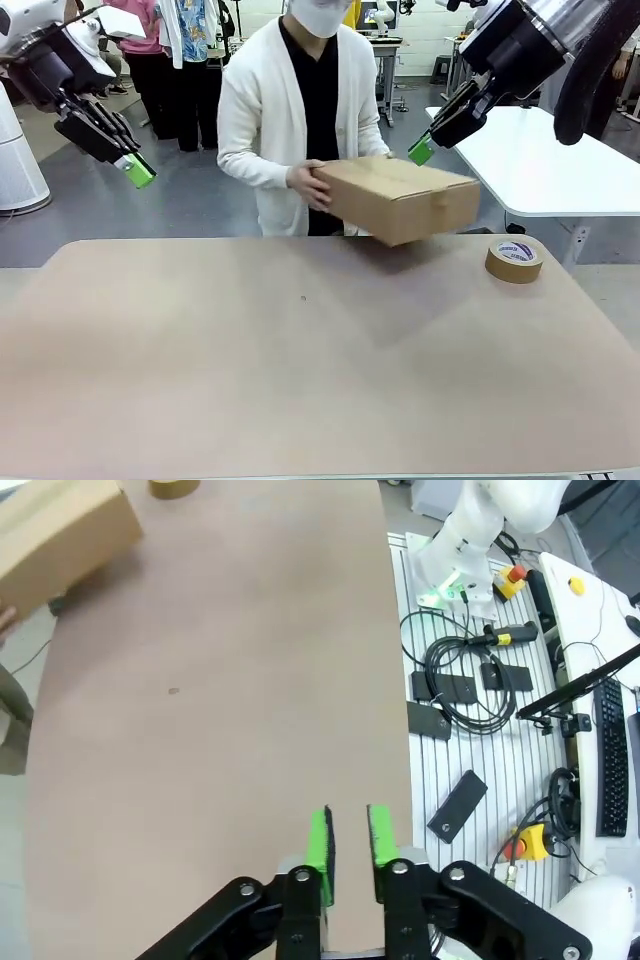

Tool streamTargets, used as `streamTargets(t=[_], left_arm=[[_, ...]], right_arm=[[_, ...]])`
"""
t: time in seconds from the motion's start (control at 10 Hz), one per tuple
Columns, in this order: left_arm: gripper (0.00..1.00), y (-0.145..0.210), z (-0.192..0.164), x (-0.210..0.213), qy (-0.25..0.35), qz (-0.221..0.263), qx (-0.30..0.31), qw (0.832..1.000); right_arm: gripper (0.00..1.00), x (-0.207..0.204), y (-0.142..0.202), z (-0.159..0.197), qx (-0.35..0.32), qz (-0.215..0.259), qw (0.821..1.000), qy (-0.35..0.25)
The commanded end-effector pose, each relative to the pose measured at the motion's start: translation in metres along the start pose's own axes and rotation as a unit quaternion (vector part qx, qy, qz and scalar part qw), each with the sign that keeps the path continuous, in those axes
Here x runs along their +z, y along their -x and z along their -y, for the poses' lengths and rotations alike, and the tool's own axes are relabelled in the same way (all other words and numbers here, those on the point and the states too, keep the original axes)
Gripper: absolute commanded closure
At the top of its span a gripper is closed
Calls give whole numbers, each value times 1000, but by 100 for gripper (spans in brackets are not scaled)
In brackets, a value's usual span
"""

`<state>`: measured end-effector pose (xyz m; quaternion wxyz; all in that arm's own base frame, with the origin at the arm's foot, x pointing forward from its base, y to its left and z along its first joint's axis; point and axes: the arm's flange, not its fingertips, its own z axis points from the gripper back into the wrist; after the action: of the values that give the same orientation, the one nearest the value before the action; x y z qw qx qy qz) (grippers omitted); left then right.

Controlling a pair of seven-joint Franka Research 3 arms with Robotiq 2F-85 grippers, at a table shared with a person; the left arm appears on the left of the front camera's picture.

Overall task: Wrap the clocks to prevent damage.
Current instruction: After the human seals the box with tape, release both hands from the side flaps of the Package Box.

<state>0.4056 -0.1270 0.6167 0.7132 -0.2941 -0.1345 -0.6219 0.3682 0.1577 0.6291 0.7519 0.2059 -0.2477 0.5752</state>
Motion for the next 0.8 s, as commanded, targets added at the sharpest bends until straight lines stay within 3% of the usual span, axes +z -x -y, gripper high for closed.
streamTargets(t=[0.0,0.1,0.2,0.3,0.4,0.7], left_arm=[[0,0,7,-2,-8,-16,-1,1000],[0,-1,7,-1,-8,-22,-2,1000],[0,2,10,-4,-11,-20,0,1000],[9,2,9,-4,-11,-17,0,1000],[0,-1,4,-1,-7,-22,-1,1000],[0,2,5,-7,-13,-24,3,1000]], right_arm=[[35,-4,4,-5,2,-20,1000,-13],[0,-6,7,-3,0,-21,1000,-21],[0,-6,10,-4,-1,-26,999,-26],[0,-6,11,-4,0,-27,999,-29],[0,-5,10,-1,-1,-25,999,-26],[0,-7,20,-1,-10,-26,999,-27]])
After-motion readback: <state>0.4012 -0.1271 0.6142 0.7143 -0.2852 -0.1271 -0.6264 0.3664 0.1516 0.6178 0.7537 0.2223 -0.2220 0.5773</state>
